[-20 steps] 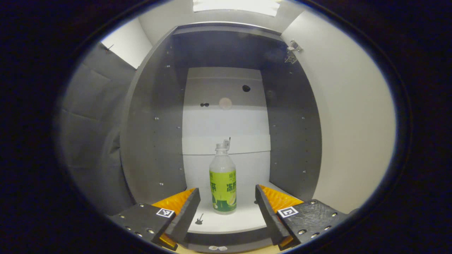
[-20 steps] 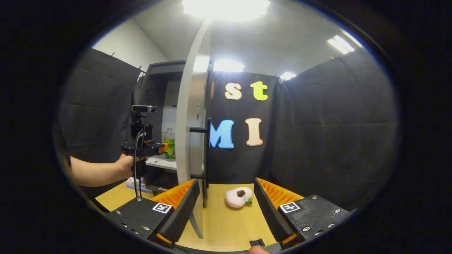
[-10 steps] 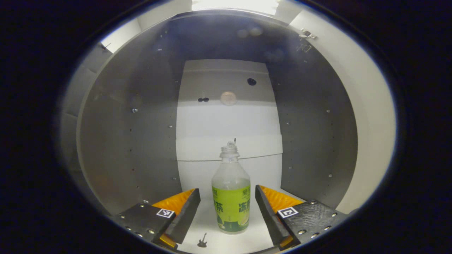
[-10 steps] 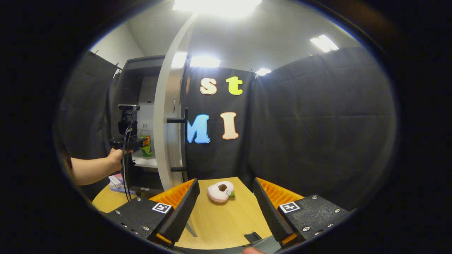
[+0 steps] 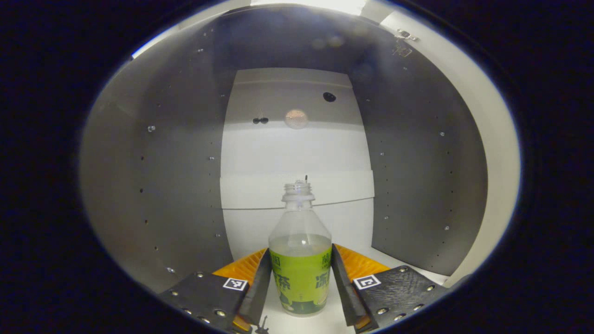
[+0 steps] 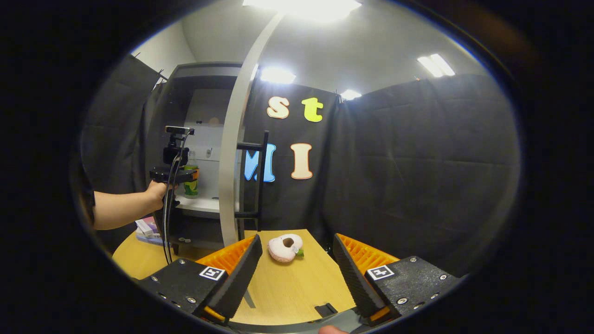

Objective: Open the cabinet door with the right hand, grasp the bottle in the cabinet with the left hand and place it on the coaster, then close the cabinet door with the right hand.

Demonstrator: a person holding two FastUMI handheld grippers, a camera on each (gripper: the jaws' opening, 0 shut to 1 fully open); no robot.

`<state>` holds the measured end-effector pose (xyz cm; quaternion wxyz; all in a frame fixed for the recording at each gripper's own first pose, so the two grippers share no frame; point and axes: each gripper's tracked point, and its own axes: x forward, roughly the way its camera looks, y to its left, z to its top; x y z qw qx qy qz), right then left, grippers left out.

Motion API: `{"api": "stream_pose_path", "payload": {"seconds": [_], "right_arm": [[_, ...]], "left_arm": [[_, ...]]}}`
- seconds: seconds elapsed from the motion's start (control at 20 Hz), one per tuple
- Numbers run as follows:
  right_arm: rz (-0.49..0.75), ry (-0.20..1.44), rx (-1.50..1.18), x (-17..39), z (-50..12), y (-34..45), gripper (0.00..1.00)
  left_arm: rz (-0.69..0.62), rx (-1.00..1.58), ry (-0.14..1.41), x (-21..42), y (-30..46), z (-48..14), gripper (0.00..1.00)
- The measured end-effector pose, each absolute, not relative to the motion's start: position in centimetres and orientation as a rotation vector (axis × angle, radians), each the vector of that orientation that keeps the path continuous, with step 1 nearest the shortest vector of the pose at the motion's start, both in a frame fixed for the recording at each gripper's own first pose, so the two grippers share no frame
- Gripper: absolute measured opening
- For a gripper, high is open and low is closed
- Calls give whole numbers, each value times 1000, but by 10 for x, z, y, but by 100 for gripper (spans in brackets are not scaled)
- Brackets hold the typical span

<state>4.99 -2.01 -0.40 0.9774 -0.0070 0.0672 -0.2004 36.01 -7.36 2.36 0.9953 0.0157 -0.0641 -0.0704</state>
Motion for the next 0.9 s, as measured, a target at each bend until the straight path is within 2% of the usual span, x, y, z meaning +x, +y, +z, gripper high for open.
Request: {"api": "stream_pose_path", "payload": {"seconds": [0.35,0.55,0.9], "right_arm": [[-399,141,-4,48,-13,-28,95],[-354,151,15,58,-21,-36,95],[-107,210,18,70,-45,-24,95]], "left_arm": [[-139,-27,-159,302,-49,40,67],[-110,-26,-198,224,-30,48,67],[85,38,-236,87,24,33,69]]}}
